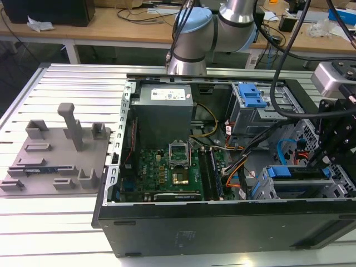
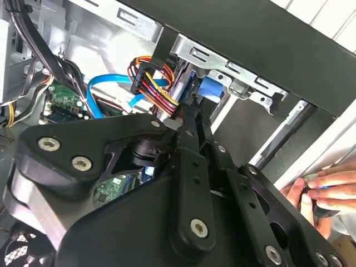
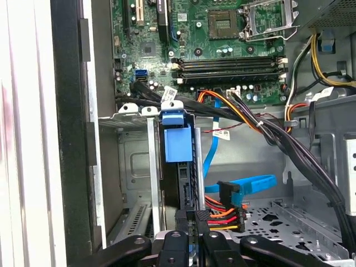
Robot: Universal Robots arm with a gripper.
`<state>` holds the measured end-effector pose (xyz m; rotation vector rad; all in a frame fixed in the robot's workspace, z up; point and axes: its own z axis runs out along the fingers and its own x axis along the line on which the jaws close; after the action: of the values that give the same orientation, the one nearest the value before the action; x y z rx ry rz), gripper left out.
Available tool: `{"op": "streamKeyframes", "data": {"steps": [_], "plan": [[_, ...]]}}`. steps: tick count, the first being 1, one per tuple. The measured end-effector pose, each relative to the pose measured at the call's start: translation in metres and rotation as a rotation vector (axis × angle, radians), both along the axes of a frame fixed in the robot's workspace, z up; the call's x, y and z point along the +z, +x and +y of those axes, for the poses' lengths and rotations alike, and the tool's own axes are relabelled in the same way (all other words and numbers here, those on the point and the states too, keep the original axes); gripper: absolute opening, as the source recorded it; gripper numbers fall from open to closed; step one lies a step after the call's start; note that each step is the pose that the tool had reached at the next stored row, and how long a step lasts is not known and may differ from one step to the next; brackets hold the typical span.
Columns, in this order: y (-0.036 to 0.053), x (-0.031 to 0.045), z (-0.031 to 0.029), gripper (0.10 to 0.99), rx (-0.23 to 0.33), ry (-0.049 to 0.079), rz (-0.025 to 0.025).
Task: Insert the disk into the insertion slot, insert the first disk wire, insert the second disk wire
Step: 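Insert the first disk wire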
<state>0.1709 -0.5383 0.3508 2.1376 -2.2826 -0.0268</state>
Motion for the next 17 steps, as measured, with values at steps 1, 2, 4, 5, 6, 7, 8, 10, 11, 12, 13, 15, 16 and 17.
{"op": "streamKeyframes", "data": {"steps": [1,2,4,5,6,7,8,10,11,12,13,15,16,17], "plan": [[0.0,0.0,0.0,0.165,0.001,0.0,0.0],[0.0,0.0002,0.0001,0.165,0.001,0.0,0.0],[0.0,0.0001,0.0002,0.165,0.002,0.0,0.0],[0.0,-0.0001,0.0003,0.165,0.003,0.0,0.0],[0.0,-0.0002,0.0003,0.165,0.003,0.0,0.0],[0.0,-0.0002,0.0003,0.165,0.003,0.0,0.0],[0.0001,-0.0003,0.0004,0.165,0.003,0.0,0.0],[0.0008,-0.0003,0.0004,0.165,0.003,0.0,0.0],[0.0009,-0.0003,0.0004,0.165,0.003,0.0,0.0],[0.0009,-0.0003,0.0003,0.165,0.003,0.0,0.0],[0.001,-0.0004,0.0004,0.165,0.003,0.0,-0.0003],[0.001,-0.0007,0.0004,0.165,0.003,0.0,-0.0005],[0.0009,-0.001,0.0007,0.165,0.002,0.0,-0.0009],[0.0008,-0.001,0.001,0.165,0.002,-0.001,-0.0009]]}}
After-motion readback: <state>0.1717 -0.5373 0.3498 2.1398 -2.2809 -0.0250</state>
